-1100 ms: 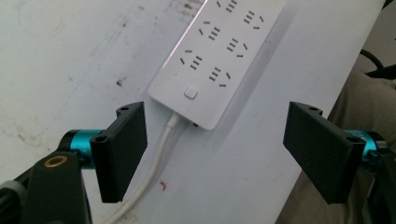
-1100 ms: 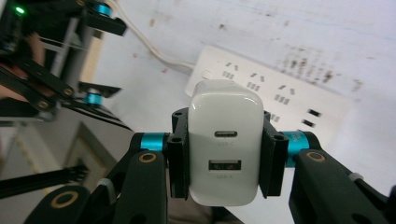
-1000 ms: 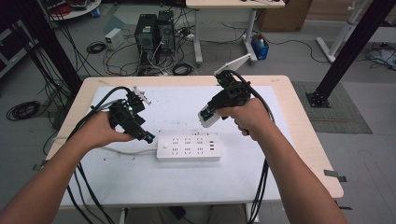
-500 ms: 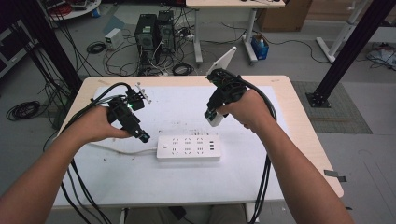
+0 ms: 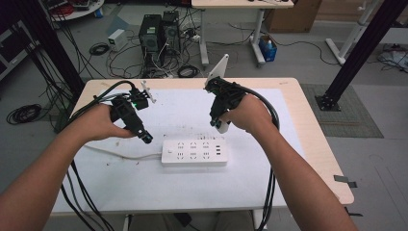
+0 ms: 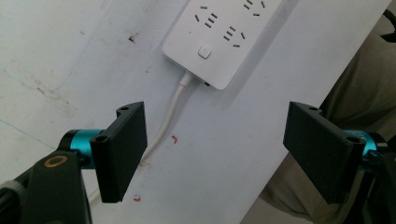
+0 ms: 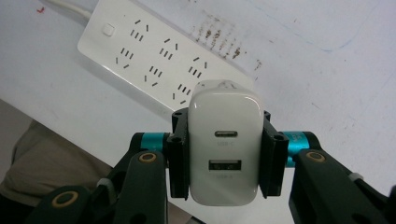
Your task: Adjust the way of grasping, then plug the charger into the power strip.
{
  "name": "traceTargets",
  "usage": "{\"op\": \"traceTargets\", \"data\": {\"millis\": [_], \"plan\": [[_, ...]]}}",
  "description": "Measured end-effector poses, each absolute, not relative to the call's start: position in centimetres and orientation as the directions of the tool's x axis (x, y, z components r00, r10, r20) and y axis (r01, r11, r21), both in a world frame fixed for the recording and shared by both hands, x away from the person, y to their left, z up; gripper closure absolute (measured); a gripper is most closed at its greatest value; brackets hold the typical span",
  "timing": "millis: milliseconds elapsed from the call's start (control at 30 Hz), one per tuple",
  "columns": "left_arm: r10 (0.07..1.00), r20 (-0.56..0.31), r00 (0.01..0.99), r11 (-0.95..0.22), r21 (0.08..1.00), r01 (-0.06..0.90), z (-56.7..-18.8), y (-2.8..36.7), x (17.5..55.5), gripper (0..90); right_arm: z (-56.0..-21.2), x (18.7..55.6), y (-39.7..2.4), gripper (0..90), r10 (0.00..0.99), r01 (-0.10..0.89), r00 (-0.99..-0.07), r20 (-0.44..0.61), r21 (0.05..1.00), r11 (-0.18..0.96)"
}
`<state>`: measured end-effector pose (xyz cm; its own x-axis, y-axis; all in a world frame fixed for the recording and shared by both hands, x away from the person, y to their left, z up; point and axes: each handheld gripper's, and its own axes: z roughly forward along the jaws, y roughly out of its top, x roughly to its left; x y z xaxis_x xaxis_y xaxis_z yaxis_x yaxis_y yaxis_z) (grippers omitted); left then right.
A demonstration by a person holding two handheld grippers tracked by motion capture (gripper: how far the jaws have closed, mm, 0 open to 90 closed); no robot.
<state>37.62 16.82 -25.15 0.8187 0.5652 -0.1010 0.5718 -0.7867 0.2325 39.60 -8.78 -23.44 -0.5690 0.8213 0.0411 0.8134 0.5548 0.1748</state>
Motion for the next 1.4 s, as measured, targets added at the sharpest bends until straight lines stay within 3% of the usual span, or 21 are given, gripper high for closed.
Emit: {"op": "traceTargets", "data": {"millis": [1000, 1233, 1400], "plan": [[0.579, -0.079, 0.812, -0.779, 0.243, 0.578, -24.9, 18.3, 36.8, 21.9, -24.8, 40.2, -7.1, 62.1, 0.799, 0.794, -0.599, 0.044, 0.159, 0.586], [0.569, -0.087, 0.818, -0.785, 0.238, 0.572, -25.2, 18.0, 37.0, 21.9, -25.3, 40.8, -7.2, 62.1, 0.73, 0.728, -0.681, 0.053, 0.145, 0.67], [0.569, -0.087, 0.818, -0.784, 0.245, 0.571, -25.4, 17.6, 37.1, 21.8, -26.4, 40.9, -6.5, 62.1, 0.596, 0.592, -0.803, 0.016, 0.134, 0.795]]}}
